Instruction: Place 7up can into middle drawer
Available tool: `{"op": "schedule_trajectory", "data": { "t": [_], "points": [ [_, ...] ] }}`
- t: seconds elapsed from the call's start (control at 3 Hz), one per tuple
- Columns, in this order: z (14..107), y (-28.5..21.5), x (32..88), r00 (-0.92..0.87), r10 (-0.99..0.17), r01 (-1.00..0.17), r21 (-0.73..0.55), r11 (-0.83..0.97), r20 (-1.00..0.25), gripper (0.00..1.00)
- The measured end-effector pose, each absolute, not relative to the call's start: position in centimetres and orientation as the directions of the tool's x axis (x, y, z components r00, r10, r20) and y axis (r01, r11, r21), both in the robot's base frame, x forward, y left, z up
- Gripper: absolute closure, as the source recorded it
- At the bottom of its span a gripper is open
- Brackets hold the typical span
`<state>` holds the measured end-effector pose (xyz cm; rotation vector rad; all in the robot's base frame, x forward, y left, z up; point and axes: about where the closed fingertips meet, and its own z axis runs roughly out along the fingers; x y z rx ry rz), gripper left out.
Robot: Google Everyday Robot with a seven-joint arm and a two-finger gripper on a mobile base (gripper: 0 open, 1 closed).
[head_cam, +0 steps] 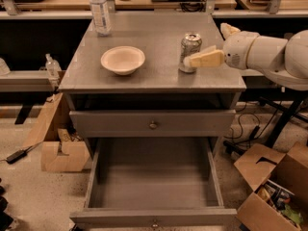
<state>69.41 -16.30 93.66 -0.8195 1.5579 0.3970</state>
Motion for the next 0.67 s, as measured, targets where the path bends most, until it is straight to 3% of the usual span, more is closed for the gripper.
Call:
{"op": "schedule_trajectory", "data": {
  "t": [0.67],
  "points": [
    [90.8,-14.8,73.3,-0.071,-0.157,-0.699,-0.064,0.713,-0.985,0.0]
  ]
}}
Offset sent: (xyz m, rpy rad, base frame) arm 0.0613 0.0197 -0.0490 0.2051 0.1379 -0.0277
